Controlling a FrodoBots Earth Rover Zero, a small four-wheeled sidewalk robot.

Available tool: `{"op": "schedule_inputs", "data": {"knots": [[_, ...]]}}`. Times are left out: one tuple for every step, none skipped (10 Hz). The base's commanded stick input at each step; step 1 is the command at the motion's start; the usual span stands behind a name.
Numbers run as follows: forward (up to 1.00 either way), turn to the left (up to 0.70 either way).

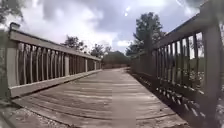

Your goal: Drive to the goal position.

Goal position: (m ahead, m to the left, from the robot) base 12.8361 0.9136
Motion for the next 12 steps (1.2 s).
{"op": "schedule_inputs", "data": {"knots": [[0.85,0.0],[0.85,0.0],[0.85,0.0],[0.85,0.0],[0.85,0.0],[0.85,0.0],[0.85,0.0],[0.85,0.0],[0.85,0.0],[0.85,0.0],[0.85,0.0],[0.85,0.0]]}}
